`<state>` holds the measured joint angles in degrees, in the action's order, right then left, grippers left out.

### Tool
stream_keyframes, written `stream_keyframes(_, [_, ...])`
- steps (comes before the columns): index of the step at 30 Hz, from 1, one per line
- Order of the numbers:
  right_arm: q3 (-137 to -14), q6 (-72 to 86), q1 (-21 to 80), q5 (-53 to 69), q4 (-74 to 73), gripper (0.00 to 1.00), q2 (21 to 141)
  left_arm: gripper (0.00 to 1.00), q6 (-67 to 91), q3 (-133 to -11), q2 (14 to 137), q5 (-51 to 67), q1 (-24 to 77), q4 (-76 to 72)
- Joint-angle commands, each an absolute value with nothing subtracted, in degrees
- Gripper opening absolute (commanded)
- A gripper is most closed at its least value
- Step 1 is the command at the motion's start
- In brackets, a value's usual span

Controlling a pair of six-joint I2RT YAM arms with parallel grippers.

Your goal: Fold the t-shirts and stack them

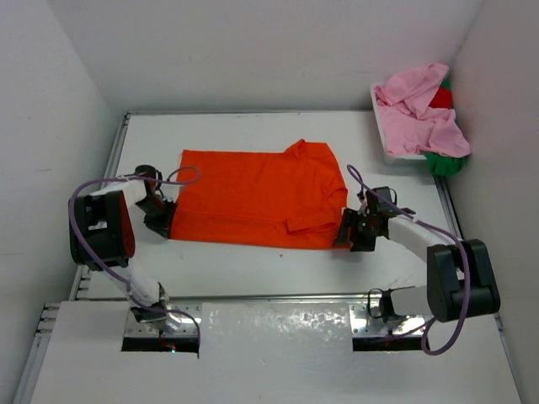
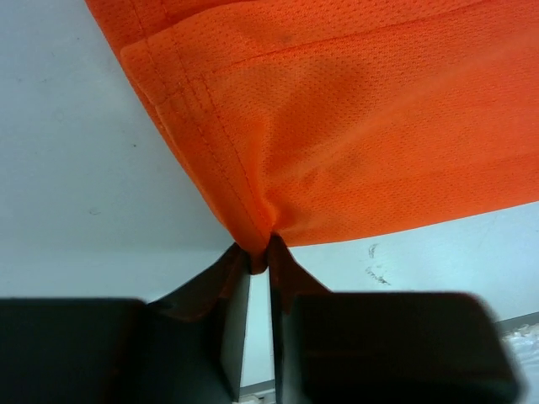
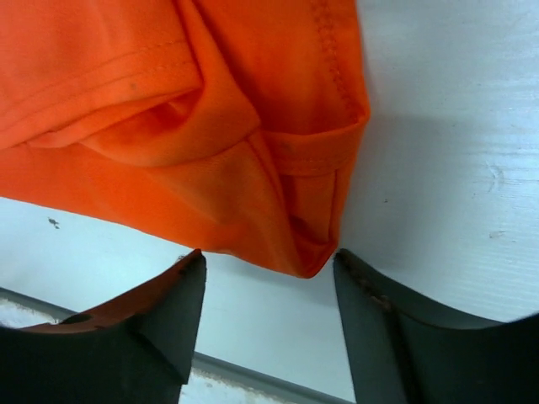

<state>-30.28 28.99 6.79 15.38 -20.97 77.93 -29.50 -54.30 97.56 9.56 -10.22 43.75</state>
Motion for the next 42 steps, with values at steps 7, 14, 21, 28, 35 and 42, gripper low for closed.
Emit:
stream_keyframes(7, [-28.5, 32.4, 6.2, 14.8, -12.7, 0.41, 81.7, 0.0, -29.7, -52.0, 99.7, 14.9, -10.3, 40.7])
stream_keyframes(14, [-26.8, 33.9, 6.3, 15.3, -14.1, 0.0, 80.4, 0.0, -31.1, -50.8, 96.9, 10.0, -10.3, 43.6])
stream_keyframes(21, [-18.4, 36.2, 6.8, 11.1, -28.1, 0.0, 62.6, 0.0, -34.9, -43.5, 90.4, 1.9, -10.1, 50.6])
stream_keyframes(28, [-23.6, 34.8, 7.1, 9.4, -37.2, 0.55, 58.4, 0.5, -34.8, -43.2, 87.5, 5.9, -10.1, 56.2])
stream_keyframes(35, [-51.7, 24.3, 6.9, 2.8, -44.7, 0.65, 66.6, 0.85, -36.7, -66.1, 89.0, 1.9, -11.6, 66.3])
stream_keyframes(42, [-75.5, 21.2, 6.5, 9.7, -34.6, 0.5, 93.4, 0.96, -27.8, -88.4, 100.3, 17.9, -11.7, 52.2])
